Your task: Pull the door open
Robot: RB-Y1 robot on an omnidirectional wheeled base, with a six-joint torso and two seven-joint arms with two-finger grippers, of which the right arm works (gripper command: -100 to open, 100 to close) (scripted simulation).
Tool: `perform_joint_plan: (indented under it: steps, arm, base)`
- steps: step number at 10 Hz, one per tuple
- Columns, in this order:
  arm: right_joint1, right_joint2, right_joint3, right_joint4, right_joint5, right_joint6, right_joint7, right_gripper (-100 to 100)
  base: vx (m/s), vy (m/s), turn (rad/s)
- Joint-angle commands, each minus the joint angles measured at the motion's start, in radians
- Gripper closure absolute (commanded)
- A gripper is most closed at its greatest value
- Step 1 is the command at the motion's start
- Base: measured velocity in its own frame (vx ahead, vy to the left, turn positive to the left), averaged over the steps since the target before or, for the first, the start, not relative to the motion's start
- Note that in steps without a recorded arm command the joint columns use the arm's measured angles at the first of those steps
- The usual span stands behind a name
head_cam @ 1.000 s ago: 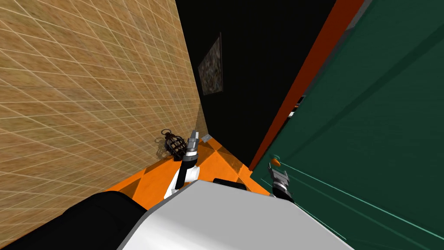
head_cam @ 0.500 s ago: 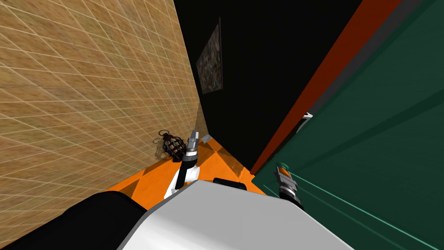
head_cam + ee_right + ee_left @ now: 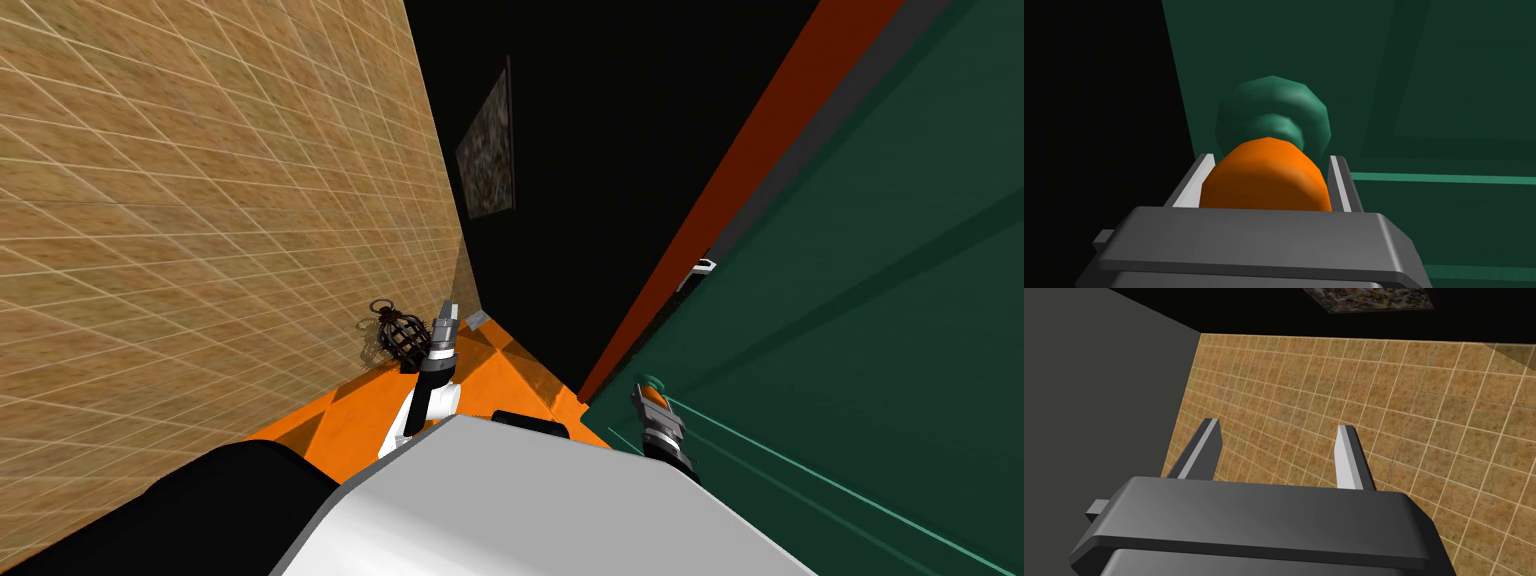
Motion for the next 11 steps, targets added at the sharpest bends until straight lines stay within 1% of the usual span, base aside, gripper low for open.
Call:
perform_joint_plan:
  steps: [1, 2, 4, 6, 9, 10, 11]
  arm:
    - [0.008, -0.01, 0.02, -0.007, 0.009, -0.003, -0.02, 100]
    - [0.01, -0.013, 0.025, -0.009, 0.012, -0.003, -0.024, 100]
    - [0.019, -0.024, 0.047, -0.017, 0.022, -0.006, -0.046, 100]
    - [0.032, -0.04, 0.077, -0.029, 0.036, -0.011, -0.076, 100]
    - [0.047, -0.059, 0.112, -0.042, 0.053, -0.015, -0.111, 100]
    - [0.05, -0.063, 0.121, -0.045, 0.057, -0.017, -0.12, 100]
    - [0.046, -0.061, 0.114, -0.039, 0.054, -0.013, -0.111, 100]
  base:
    - [-0.139, -0.004, 0.089]
    - [-0.211, -0.01, 0.097]
    - [-0.196, -0.003, 0.074]
    - [-0.219, 0.014, 0.096]
    - [-0.209, 0.0, 0.088]
    - [-0.206, 0.013, 0.07]
    - [-0.087, 0.006, 0.016]
